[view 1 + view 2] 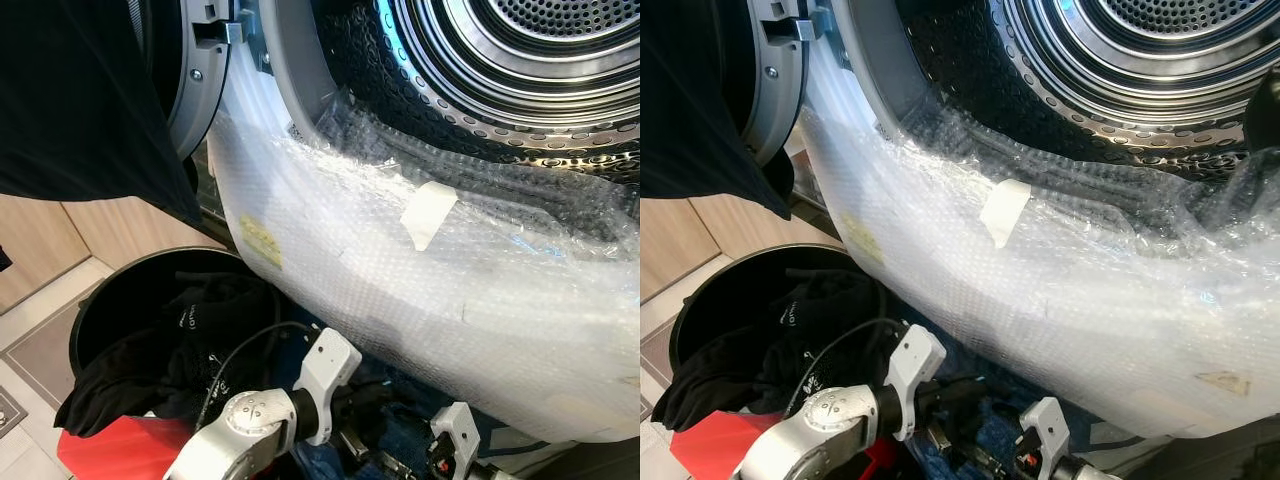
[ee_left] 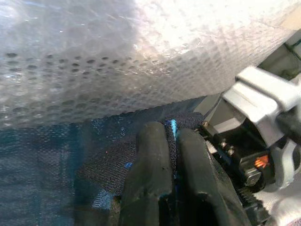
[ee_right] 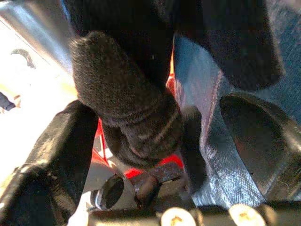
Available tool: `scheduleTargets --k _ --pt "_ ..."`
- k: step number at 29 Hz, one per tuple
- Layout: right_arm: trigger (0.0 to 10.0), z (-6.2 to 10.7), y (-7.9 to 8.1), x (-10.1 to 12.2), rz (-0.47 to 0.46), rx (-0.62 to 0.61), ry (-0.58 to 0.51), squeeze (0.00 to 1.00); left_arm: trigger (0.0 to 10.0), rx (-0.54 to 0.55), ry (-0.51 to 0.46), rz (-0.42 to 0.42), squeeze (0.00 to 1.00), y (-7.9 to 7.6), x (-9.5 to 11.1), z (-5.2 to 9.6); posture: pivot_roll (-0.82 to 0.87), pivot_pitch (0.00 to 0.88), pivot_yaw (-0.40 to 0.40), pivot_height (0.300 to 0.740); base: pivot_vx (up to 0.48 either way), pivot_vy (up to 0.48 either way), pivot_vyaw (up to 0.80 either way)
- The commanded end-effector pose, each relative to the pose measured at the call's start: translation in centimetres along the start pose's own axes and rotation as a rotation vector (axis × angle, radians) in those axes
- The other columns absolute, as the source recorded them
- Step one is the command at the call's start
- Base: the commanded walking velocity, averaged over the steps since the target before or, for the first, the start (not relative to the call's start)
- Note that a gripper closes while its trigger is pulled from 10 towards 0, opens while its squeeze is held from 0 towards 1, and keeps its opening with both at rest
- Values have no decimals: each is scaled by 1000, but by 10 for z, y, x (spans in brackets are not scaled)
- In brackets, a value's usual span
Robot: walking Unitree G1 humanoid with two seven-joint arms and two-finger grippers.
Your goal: Clothes washing
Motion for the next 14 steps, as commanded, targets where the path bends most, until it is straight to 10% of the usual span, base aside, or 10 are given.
scheduleTargets --k 1,14 --pt "10000 4 2 -1 -16 -7 13 0 10000 -17 -3 -16 0 -3 1 -4 45 103 -65 740 0 0 0" --pt "10000 -15 10 4 -91 -34 -15 0 10000 -45 -39 -8 0 -10 7 -14 54 69 -77 740 0 0 0"
Point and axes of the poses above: a point about 5 cm out from each wrist's last joint towards the gripper, its own z axis pointing back from the gripper into the wrist, its own x axis along the axis of the wrist's last joint, y = z × x, the point moved 1 cm from there along -z, pointing out of the wrist towards the gripper, and after that the axes turned 12 degrees about z, right-handed, at the moved point
